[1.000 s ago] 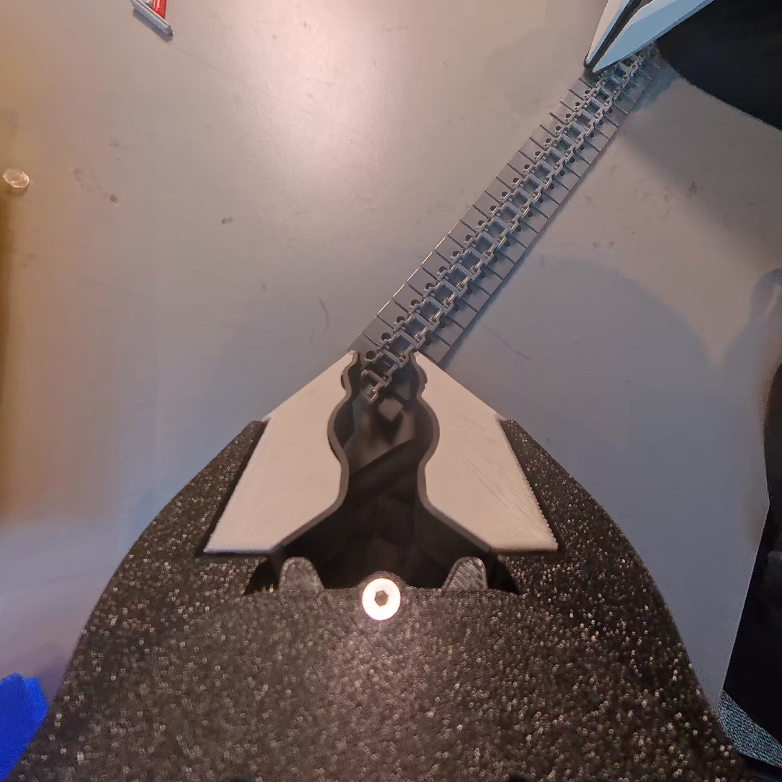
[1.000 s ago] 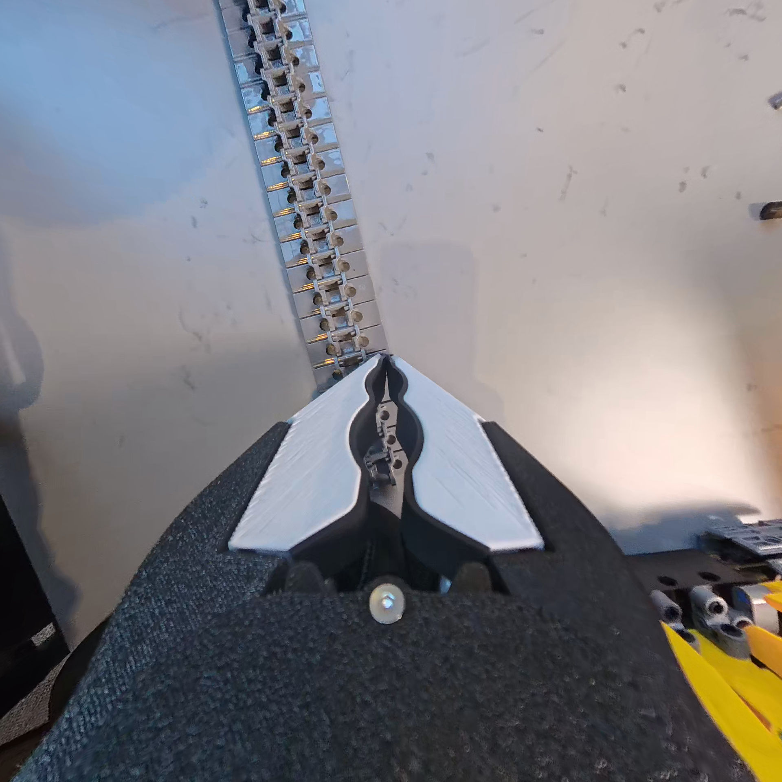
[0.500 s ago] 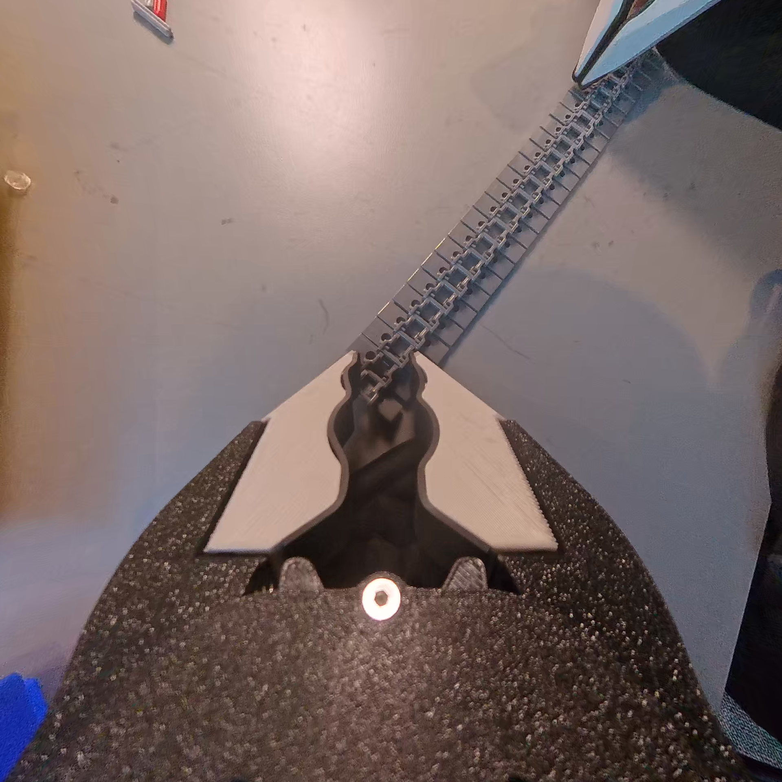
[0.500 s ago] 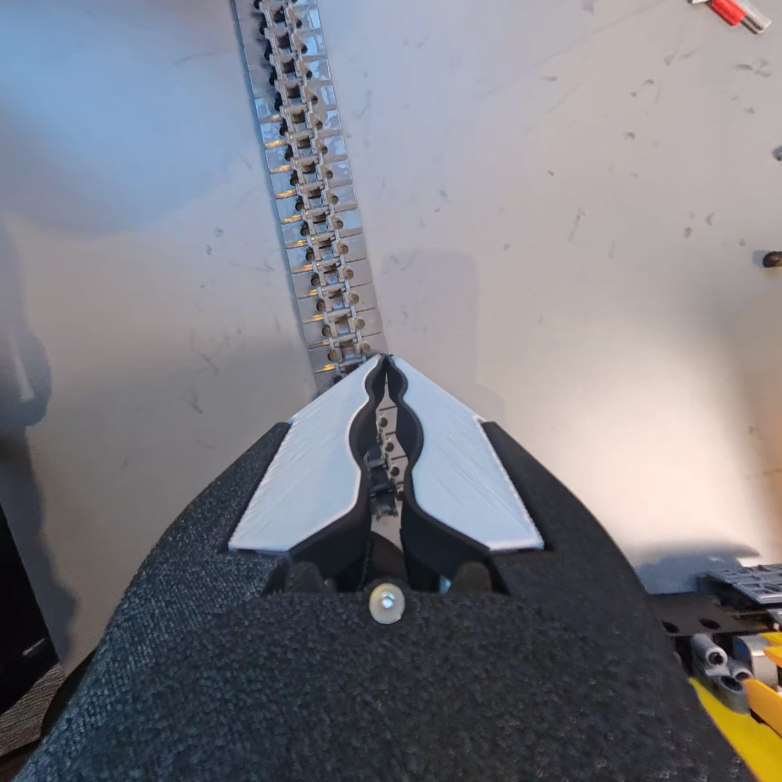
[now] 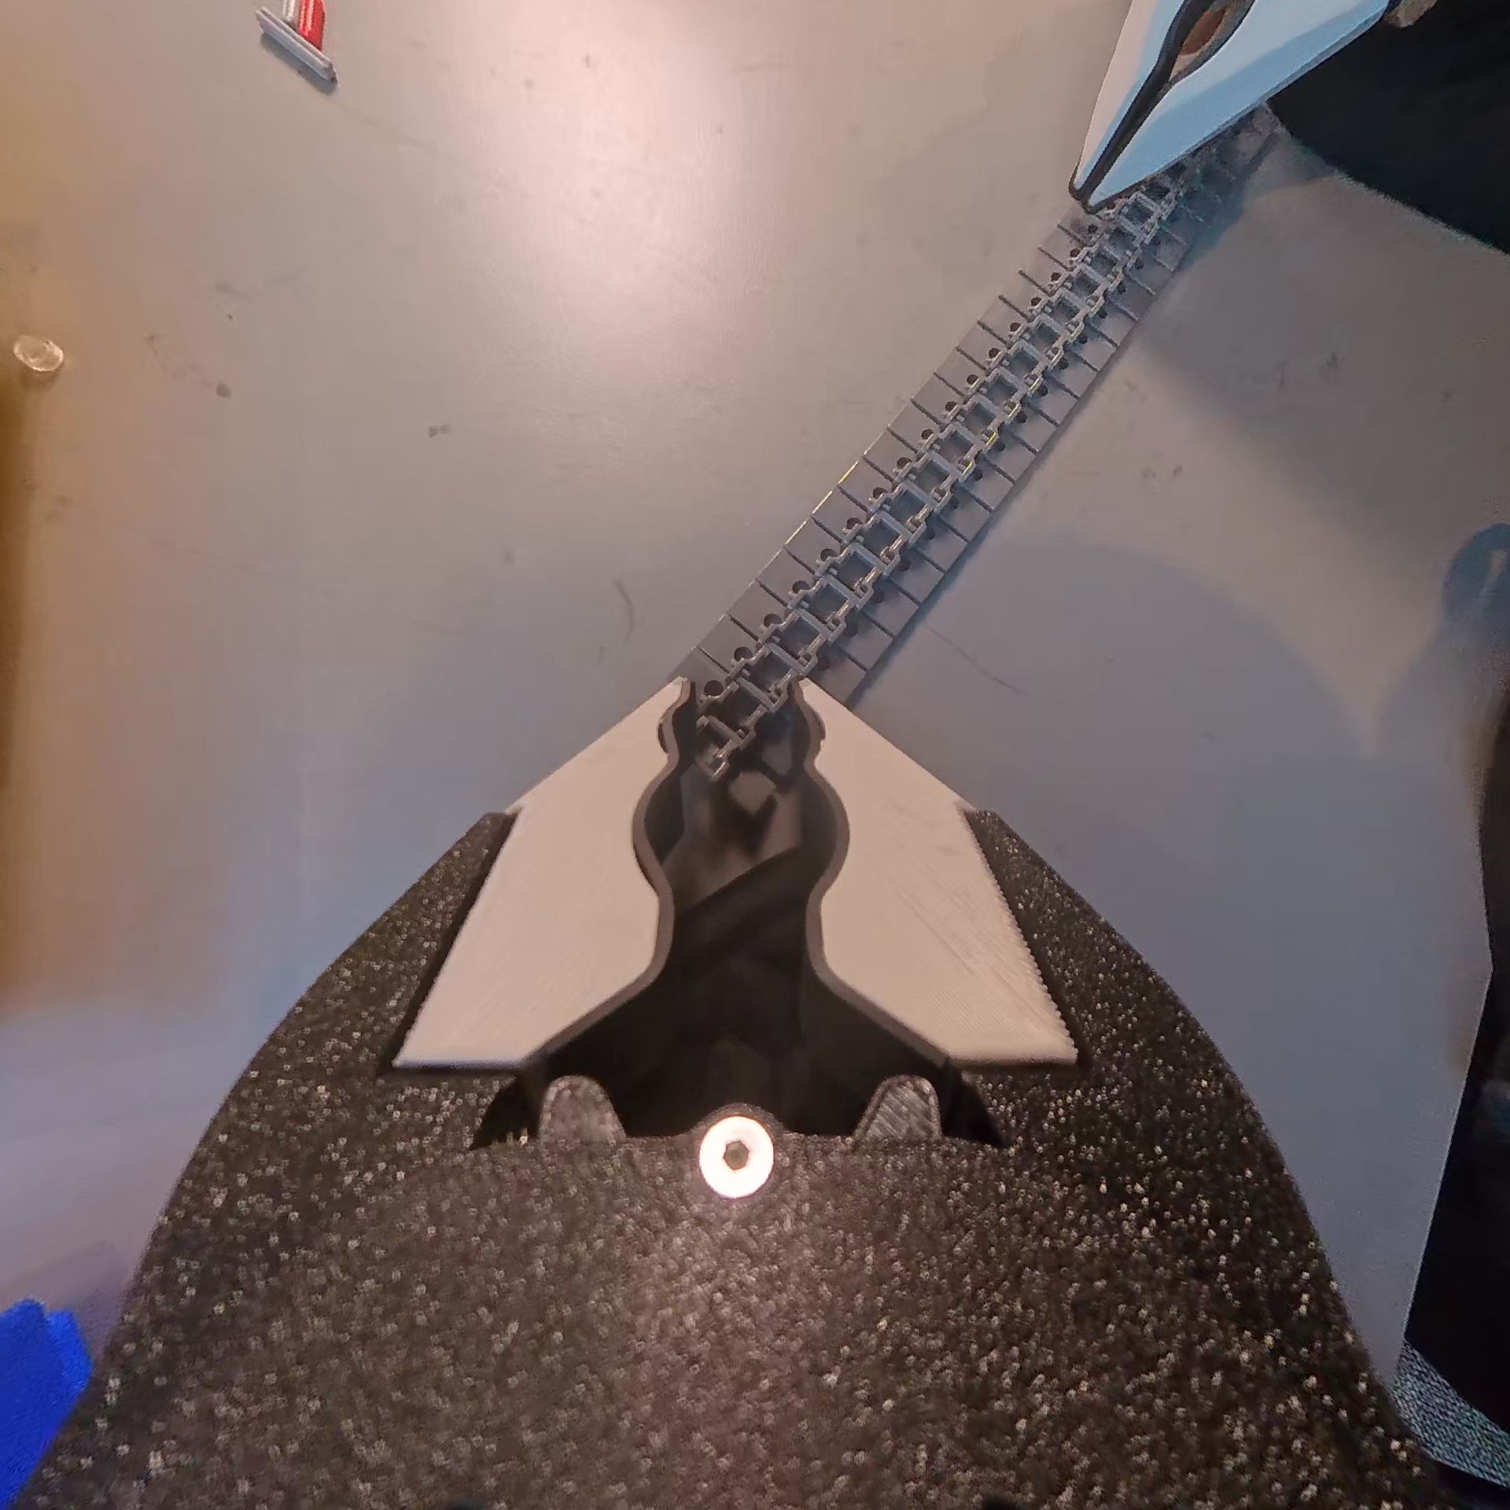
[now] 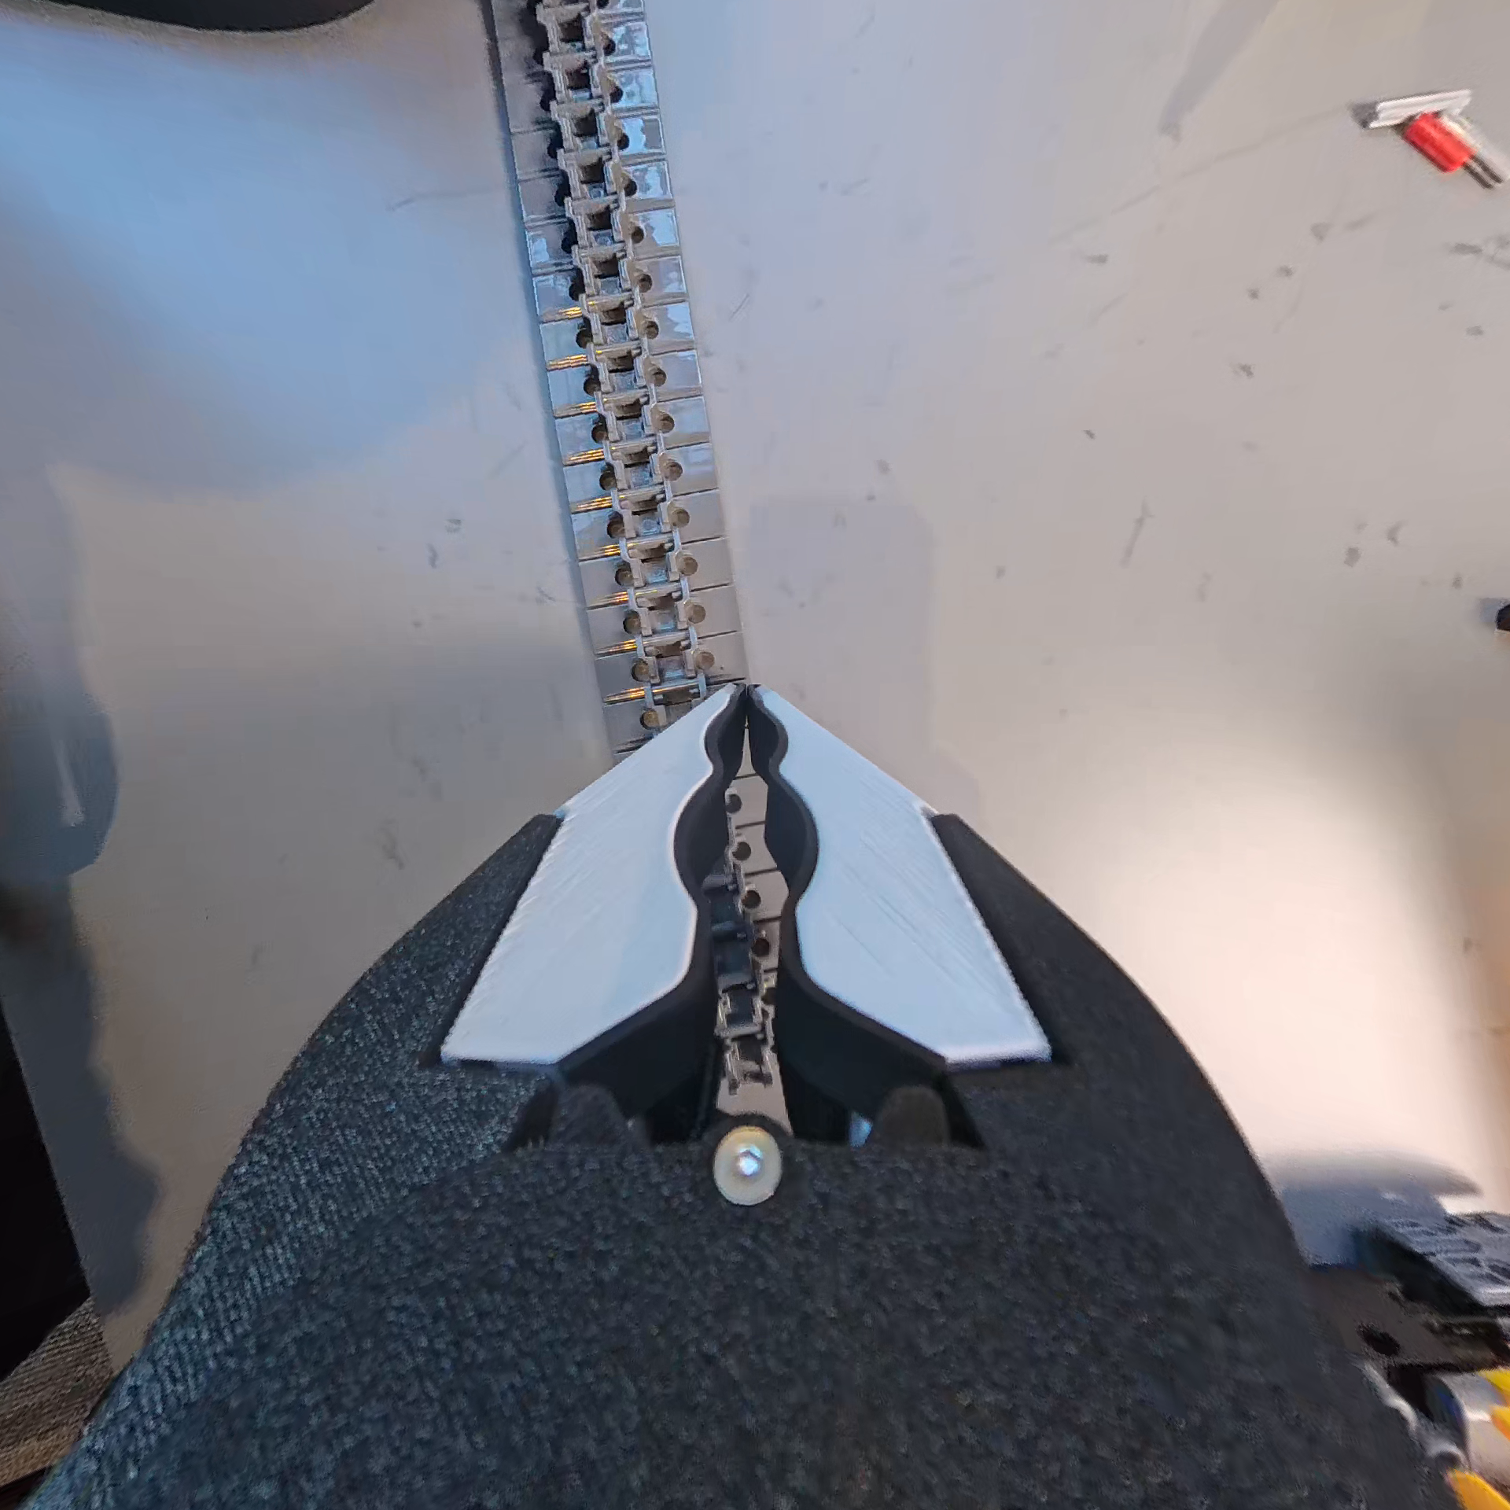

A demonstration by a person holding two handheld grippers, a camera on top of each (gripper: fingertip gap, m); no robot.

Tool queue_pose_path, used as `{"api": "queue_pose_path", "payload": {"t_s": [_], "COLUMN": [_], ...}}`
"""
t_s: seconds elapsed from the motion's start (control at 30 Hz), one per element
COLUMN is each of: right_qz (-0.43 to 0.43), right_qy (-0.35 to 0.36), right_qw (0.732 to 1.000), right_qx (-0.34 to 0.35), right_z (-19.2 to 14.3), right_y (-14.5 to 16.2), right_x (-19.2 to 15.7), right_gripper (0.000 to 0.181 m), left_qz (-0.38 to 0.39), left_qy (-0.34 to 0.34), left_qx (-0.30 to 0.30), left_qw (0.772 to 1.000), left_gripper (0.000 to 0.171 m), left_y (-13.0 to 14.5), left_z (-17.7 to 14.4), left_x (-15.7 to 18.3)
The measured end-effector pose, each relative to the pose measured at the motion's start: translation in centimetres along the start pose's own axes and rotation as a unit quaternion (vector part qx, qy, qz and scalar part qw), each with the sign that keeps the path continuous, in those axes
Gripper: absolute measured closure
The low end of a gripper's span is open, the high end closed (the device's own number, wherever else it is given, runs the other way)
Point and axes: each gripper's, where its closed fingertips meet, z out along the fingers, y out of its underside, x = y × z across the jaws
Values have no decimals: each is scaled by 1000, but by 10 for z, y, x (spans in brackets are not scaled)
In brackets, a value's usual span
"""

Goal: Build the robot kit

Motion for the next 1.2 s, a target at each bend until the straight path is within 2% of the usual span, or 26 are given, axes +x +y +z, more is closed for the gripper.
{"api": "queue_pose_path", "payload": {"t_s": [1.2], "right_qz": [-26], "right_qy": [-29], "right_qw": [999], "right_qx": [18], "right_z": [22], "right_y": [-37], "right_x": [-8], "right_gripper": [181], "left_qz": [6], "left_qy": [-1], "left_qx": [6], "left_qw": [1000], "left_gripper": [150], "left_y": [0], "left_z": [0], "left_x": [1]}}
